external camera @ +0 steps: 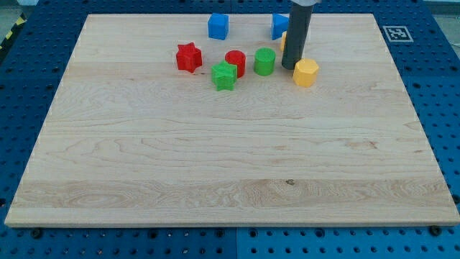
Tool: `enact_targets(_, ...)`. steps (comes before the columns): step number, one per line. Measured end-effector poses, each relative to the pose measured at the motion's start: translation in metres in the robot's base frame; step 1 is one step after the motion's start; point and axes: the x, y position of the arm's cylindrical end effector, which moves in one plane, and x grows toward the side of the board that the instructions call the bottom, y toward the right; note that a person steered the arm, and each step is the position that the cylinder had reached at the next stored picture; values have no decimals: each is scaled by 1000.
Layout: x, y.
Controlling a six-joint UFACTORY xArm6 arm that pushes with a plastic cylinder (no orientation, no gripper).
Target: Move the green circle to the bottom right of the green star
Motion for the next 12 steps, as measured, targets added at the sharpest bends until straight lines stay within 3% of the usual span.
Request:
enact_targets(2,-23,-12)
enact_targets(6,-20,-54)
enact_targets(9,48,-54)
enact_targets(11,5,-57)
enact_targets(12,4,-61)
